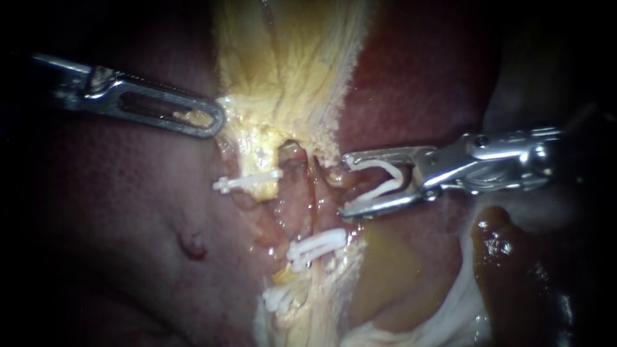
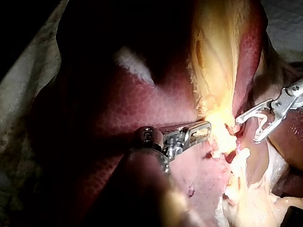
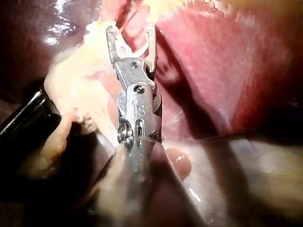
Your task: Clipping third clip right tube
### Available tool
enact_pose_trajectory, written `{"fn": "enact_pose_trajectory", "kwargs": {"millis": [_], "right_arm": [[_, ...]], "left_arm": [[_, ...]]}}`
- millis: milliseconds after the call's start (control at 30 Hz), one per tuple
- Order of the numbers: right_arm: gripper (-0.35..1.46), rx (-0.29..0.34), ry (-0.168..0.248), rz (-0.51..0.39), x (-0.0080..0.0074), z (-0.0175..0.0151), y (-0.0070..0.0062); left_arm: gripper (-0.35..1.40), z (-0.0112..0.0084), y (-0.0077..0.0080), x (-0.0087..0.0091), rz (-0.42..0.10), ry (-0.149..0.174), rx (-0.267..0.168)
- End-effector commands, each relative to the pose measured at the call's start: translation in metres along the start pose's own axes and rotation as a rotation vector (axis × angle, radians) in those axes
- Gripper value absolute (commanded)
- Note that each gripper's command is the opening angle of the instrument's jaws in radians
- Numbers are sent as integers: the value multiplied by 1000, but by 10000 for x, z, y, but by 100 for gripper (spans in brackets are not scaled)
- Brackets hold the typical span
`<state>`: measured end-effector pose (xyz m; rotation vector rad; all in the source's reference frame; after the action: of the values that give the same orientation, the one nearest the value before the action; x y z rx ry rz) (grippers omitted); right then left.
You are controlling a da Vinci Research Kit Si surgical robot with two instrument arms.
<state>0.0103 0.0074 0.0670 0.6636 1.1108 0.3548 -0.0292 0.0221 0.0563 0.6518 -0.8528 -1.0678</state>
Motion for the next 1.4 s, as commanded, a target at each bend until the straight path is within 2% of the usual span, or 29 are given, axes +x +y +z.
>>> {"fn": "enact_pose_trajectory", "kwargs": {"millis": [33, 367, 633, 767, 1067, 1233, 1400], "right_arm": [[50, 3, -1, 7, -1, 3, 3], [50, 3, 24, 32, 1, 37, 17], [50, 46, 70, 69, 3, 46, 19], [50, 87, 119, 93, 4, 47, 18], [50, 176, 192, 140, 10, 46, 11], [49, 214, 199, 135, 15, 45, 3], [49, 248, 226, 128, 24, 43, -7]], "left_arm": [[-35, 0, 0, 0, 0, 0, 0], [-35, 2, 0, 0, 0, -1, -1], [-35, 4, -1, 0, 0, -2, -2], [-35, 4, 0, 0, 0, -2, -3], [-35, 4, 0, 0, 0, -1, -2], [-35, 4, 2, 0, 1, -1, -2], [-35, 3, 3, 0, 1, -1, -2]]}}
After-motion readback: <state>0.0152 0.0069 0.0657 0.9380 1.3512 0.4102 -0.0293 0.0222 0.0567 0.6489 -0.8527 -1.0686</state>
